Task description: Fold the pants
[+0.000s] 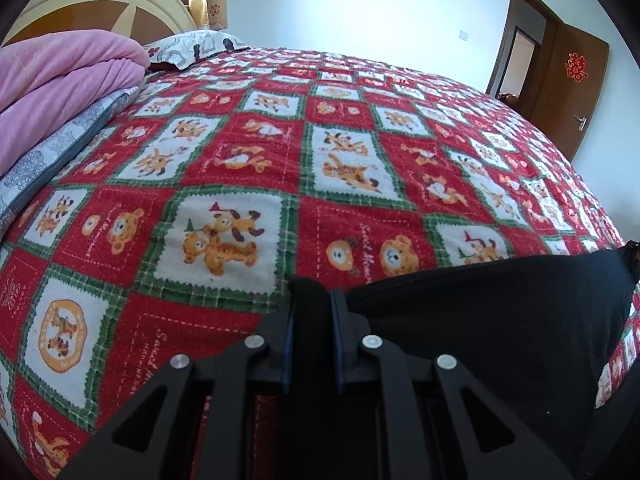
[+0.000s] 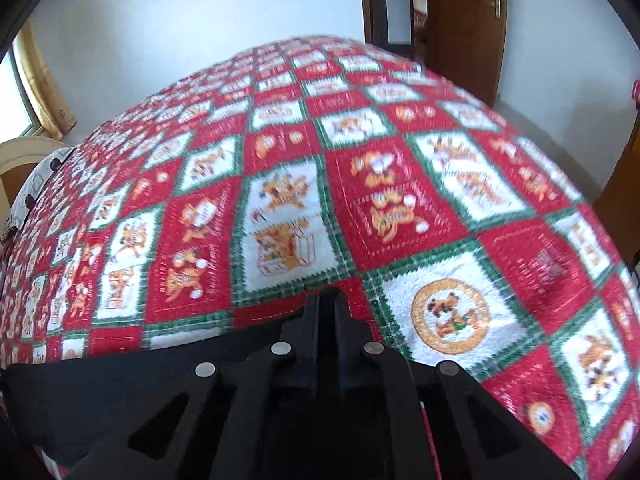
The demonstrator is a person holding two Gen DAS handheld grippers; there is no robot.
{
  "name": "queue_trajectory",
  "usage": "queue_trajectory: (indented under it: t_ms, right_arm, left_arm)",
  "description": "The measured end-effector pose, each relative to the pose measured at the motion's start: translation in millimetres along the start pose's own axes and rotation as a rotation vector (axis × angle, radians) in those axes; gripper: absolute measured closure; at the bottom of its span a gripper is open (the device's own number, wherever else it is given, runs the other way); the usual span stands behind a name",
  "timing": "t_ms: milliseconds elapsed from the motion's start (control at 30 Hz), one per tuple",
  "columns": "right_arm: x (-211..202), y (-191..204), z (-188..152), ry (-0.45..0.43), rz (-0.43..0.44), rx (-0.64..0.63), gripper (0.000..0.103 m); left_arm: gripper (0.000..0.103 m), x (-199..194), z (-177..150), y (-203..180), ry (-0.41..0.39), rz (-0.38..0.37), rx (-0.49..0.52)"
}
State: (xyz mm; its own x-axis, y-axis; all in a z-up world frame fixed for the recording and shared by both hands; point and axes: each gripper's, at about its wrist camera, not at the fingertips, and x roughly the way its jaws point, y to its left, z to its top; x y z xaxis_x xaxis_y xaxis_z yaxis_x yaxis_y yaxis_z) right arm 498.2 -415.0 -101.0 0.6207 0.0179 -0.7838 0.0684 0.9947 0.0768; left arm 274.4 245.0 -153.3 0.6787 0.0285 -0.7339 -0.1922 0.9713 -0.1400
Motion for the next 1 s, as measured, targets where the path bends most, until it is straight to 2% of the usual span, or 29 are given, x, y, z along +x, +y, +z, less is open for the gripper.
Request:
queue_trajectory:
  t_ms: [233, 500, 767, 1000]
  right_arm:
    - [-63.6, 14.1, -6.6, -0.14, -0.029, -0.08, 0.097]
    - [-133.9, 4.1, -35.7, -0.258, -0.011, -0.055, 0.097]
    - [-187.8, -14.8, -84.8, -0.312, -0.005, -0.011, 0.097]
    - [-216.3, -32.0, -139.8, -0.332, 0.023, 0.036, 0.097]
  left_arm:
    - [0.089, -31.5, 6.9, 2.1, -0.086, -0.059, -0.035]
    - [0.089, -67.8, 7.4, 10.2, -0.167, -0.145, -0.083]
    - [0.089, -98.4, -10.8, 19.4, -0.229, -0.257, -0.14]
    - [0.089, -124.6, -46.4, 27.0, -0.257, -0.341, -0.165]
